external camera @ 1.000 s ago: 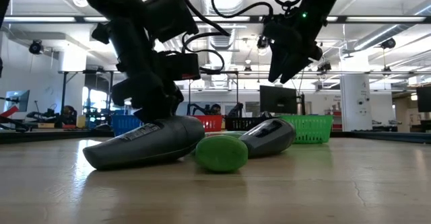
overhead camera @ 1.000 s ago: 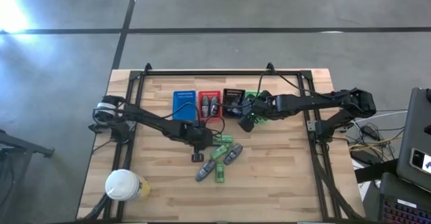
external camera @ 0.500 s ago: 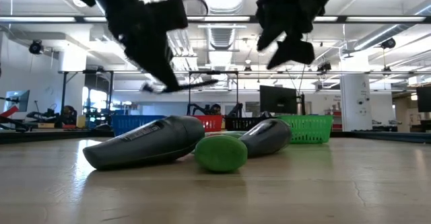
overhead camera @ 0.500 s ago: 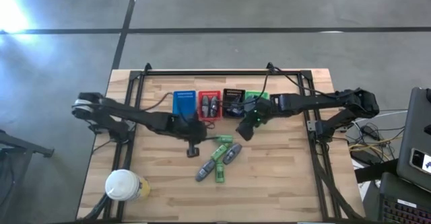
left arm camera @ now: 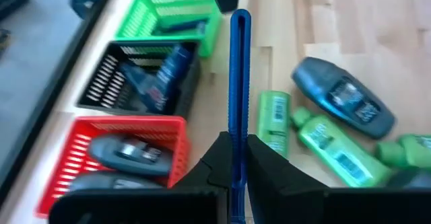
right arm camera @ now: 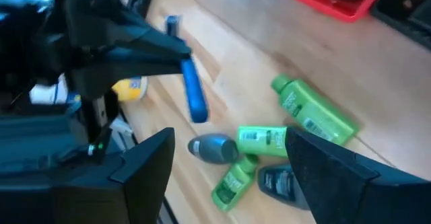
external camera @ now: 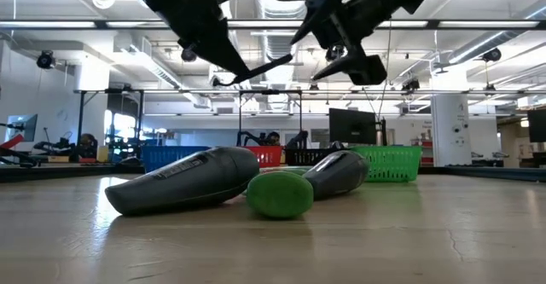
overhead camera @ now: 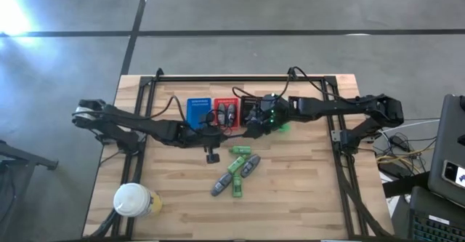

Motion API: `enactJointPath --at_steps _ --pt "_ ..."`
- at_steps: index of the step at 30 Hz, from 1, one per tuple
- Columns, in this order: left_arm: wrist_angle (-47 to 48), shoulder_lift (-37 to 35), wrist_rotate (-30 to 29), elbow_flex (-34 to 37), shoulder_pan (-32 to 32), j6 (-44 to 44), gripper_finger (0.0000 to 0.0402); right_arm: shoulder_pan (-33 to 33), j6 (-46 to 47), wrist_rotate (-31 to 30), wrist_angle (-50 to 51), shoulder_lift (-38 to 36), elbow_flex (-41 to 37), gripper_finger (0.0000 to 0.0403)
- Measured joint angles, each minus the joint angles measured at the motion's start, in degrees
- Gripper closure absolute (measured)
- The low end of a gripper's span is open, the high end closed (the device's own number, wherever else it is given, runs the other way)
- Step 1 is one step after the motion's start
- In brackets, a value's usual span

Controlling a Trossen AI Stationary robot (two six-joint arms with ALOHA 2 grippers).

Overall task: Pick & Place Travel size toiletries
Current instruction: Put the blue razor into the green bin

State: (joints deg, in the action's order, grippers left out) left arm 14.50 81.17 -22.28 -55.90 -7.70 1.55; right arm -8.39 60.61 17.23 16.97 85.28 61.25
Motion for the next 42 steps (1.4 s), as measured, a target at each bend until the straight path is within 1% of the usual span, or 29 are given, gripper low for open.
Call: enactJointPath --at_steps 3,6,9,19,25,37,40,42 --pt "0.0 0.0 -2.3 -0.5 0.0 -0.5 0.0378 -0.5 1.1 0.0 -1.6 0.5 0.0 0.012" --pt "-1.3 0.0 -2.6 -0.6 0.1 -1.6 0.0378 -0.6 2.0 0.0 -4.1 1.0 0.0 0.0128" --pt "-2.4 0.0 -2.5 -0.5 0.1 -1.6 0.0378 -0.5 2.9 0.0 -6.5 1.9 0.0 0.0145" --pt "-3.4 0.0 -3.0 -0.6 0.1 -1.9 0.0377 -0.5 3.8 0.2 -9.3 3.3 0.2 0.0202" --pt "-3.4 0.0 -3.0 -0.6 0.1 -1.9 0.0377 -0.5 4.3 -0.3 -10.1 3.4 0.2 0.0244" --pt "-3.3 0.0 -3.3 -0.5 0.1 -1.8 0.0376 -0.5 4.1 -0.6 -10.3 3.4 0.2 0.0352" --pt "-3.3 0.0 -3.3 -0.5 0.1 -1.8 0.0376 -0.5 3.4 -0.7 -10.4 3.4 0.3 0.0367" --pt "-3.4 0.0 -3.3 -0.5 0.1 -1.7 0.0373 -0.5 2.6 -0.7 -10.3 3.4 0.3 0.0369"
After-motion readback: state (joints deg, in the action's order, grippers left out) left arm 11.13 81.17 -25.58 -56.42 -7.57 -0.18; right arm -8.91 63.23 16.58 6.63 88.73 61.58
